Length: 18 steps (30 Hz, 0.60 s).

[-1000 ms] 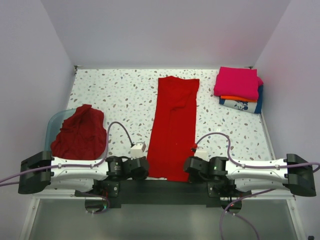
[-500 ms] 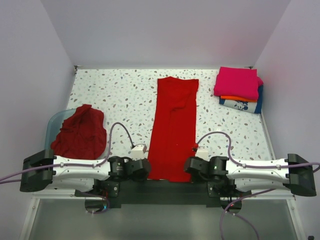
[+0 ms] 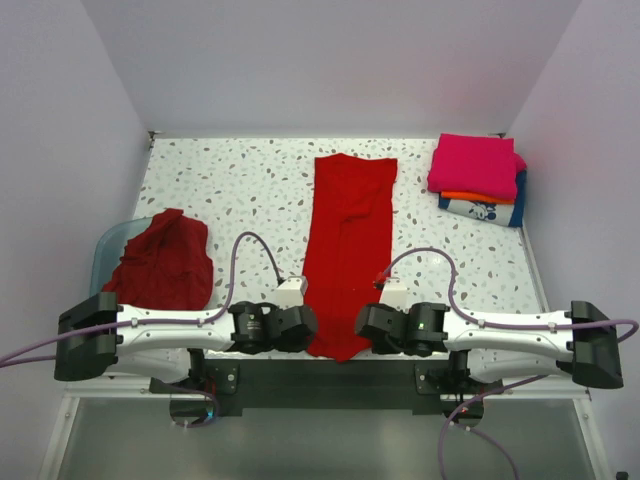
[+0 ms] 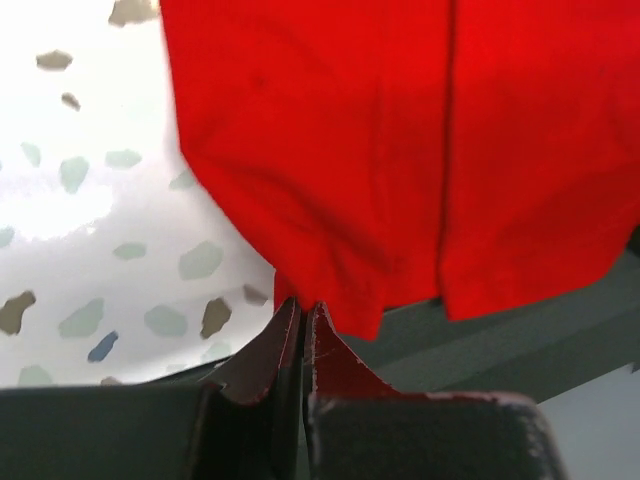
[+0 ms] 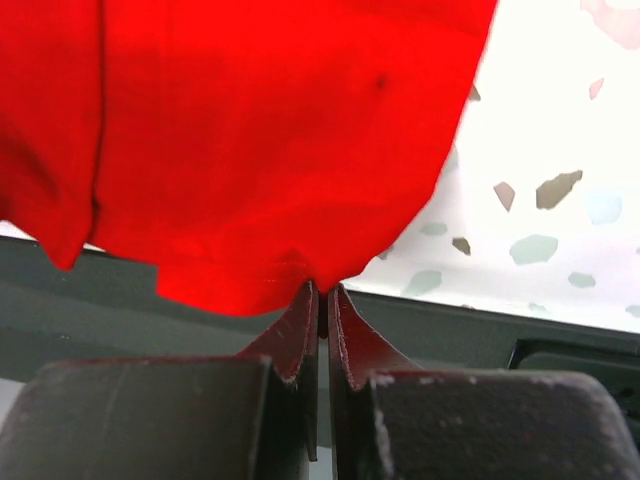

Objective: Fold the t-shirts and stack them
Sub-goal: Fold the tshirt

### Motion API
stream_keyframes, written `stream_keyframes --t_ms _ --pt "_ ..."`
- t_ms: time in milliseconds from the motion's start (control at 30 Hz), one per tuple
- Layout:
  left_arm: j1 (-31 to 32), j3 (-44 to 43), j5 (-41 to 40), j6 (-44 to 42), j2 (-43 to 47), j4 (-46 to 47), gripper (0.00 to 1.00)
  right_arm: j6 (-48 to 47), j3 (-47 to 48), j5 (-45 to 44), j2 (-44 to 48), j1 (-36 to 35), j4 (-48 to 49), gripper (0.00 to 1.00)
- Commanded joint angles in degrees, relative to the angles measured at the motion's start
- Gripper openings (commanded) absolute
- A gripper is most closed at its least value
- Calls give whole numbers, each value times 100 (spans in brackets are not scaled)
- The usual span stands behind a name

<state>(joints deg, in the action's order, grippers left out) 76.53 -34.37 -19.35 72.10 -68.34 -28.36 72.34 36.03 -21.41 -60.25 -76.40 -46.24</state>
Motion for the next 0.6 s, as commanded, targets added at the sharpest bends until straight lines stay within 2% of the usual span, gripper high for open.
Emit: stream_keyframes --t_ms 0,200,567 --pt "-260 -456 -183 -432 -223 287 0 -385 404 -470 -294 151 114 0" --pt "-806 -702 -350 -880 -505 330 0 -1325 501 57 -777 1205 1019 0" --pt "-1773 -1449 -262 -1742 -1111 665 0 -2434 1353 269 -1463 2541 1196 0"
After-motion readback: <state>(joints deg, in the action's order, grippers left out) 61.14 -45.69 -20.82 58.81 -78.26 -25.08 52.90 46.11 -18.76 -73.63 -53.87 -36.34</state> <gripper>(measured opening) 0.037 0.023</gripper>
